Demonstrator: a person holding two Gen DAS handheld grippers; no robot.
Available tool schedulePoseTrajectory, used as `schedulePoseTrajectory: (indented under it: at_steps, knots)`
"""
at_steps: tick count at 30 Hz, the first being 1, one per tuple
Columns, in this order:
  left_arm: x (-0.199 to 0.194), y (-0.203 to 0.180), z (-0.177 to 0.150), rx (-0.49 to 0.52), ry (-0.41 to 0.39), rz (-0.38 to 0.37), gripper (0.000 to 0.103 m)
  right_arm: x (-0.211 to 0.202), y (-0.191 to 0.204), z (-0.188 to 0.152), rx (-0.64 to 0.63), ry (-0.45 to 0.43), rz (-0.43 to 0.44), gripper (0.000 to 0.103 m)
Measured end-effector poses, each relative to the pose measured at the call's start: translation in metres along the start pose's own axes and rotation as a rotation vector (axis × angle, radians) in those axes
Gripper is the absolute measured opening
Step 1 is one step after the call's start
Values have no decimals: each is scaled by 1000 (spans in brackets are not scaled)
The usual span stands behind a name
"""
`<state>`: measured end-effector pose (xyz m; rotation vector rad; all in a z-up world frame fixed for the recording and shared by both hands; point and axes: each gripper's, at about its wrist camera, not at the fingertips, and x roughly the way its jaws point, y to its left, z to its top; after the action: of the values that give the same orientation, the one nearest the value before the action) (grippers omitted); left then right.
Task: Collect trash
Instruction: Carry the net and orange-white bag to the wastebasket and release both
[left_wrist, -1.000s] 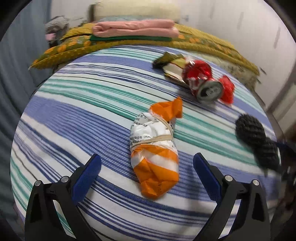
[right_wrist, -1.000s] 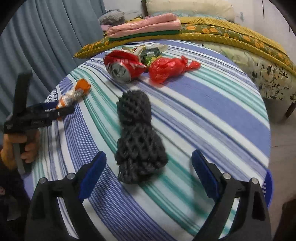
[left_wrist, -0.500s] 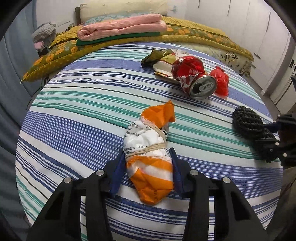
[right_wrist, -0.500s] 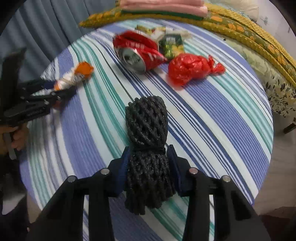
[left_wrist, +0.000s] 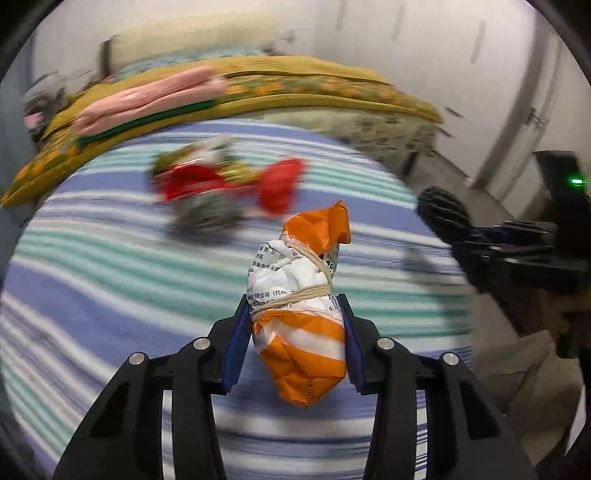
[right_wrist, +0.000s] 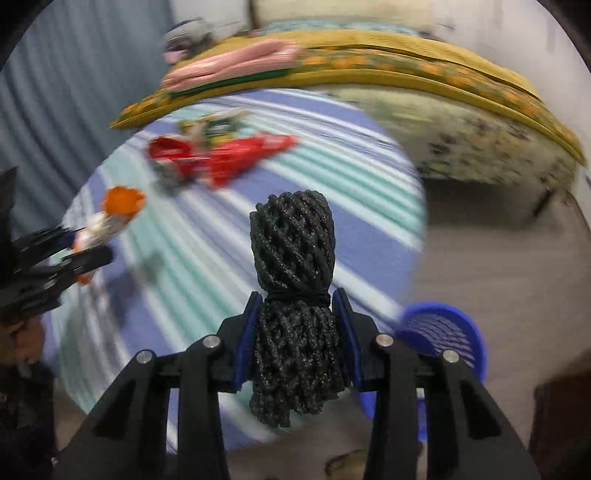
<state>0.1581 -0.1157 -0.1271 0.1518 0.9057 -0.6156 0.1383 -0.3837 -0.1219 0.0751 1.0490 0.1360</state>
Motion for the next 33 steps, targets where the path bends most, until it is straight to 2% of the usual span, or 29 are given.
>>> schedulePoseTrajectory:
  at_steps: [2,8,11,14,21,22,23,24,25,28,30,33]
  knots:
    - [7,-38,10,35,-1,-50,44,-6,-34,-11,38,-1,-67,39]
    - [43,-131,32,105,27,-164,44,-7,-110,-45,148,19,-196,39]
    - [72,-176,40,153,57,-195,45,-3,-144,-62,225,20,-208,39]
    - [104,-209,42,186,96,-193,45,-1,-165,-77,277,18,-197,39]
    - [170,-246,49,200,165,-193,46,8,-195,-83,342,4,-166,41]
    - [178,-251,50,203,170,-192,51,9,-197,-84,343,-2,-170,43]
    - [186,-256,52,204,170,-186,58,10,-199,-85,344,-4,-172,55]
    - [189,-257,52,203,165,-179,70,11,-202,-85,347,-5,-173,66]
    - [193,-259,55,197,152,-171,74,10,-205,-87,354,-10,-174,67]
    - [192,-261,60,179,140,-176,76,5,-209,-89,363,-23,-183,68]
    - [183,-259,62,178,117,-183,81,1,-211,-90,371,-32,-207,77]
    - [161,-253,61,192,71,-177,86,-5,-207,-88,359,-51,-242,84]
